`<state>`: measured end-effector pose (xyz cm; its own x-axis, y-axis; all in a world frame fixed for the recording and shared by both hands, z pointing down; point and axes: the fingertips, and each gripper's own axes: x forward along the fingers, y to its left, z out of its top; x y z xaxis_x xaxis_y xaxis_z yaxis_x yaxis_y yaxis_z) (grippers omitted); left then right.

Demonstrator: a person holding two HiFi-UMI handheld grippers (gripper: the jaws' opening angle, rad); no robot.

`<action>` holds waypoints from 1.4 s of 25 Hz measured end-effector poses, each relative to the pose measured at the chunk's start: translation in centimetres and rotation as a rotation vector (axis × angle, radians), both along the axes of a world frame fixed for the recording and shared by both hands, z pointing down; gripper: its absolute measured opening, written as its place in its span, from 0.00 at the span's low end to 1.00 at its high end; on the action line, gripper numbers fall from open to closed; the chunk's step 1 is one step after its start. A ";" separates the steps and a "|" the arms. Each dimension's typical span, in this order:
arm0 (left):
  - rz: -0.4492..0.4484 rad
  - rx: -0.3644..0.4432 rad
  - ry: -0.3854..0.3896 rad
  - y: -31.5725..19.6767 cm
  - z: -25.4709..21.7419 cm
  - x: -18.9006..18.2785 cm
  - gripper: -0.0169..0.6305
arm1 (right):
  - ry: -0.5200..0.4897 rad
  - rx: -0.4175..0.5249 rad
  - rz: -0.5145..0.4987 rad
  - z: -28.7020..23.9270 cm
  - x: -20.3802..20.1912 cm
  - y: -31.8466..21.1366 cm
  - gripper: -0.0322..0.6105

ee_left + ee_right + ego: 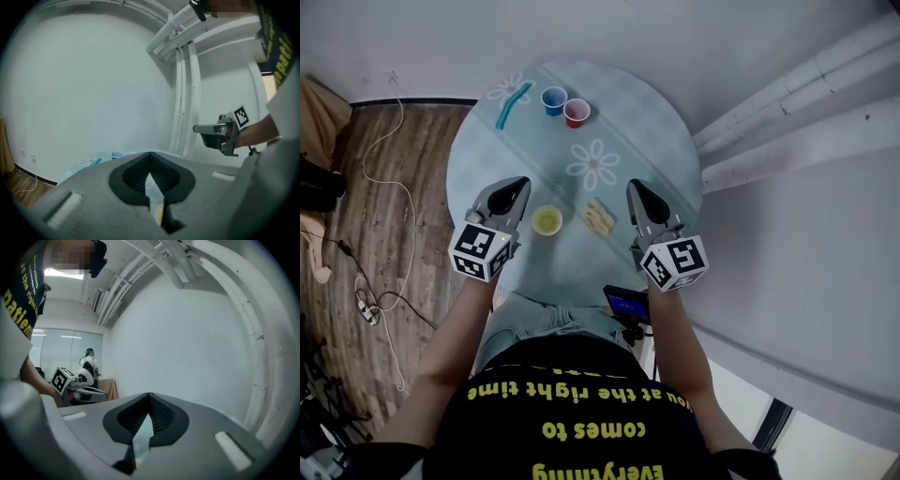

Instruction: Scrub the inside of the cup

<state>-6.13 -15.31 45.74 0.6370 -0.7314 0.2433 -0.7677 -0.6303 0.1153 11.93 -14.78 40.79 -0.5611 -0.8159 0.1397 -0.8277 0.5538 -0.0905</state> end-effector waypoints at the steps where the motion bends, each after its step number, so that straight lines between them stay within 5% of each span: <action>1: 0.007 0.017 0.006 0.2 -0.5 0.1 0.03 | 0.000 0.011 0.002 -0.6 0.1 0.2 0.06; 17: -0.025 0.210 0.059 2.4 -7.7 -1.5 0.03 | -0.079 0.020 0.036 -5.7 2.3 3.1 0.06; 35: -0.049 0.184 0.084 2.8 -8.1 -2.1 0.03 | 0.002 0.088 0.091 -7.2 2.2 3.8 0.06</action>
<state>-8.19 -12.54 37.66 0.6119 -0.7894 0.0499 -0.7907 -0.6086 0.0665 14.17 -10.99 33.56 -0.4843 -0.8724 0.0662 -0.8749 0.4824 -0.0432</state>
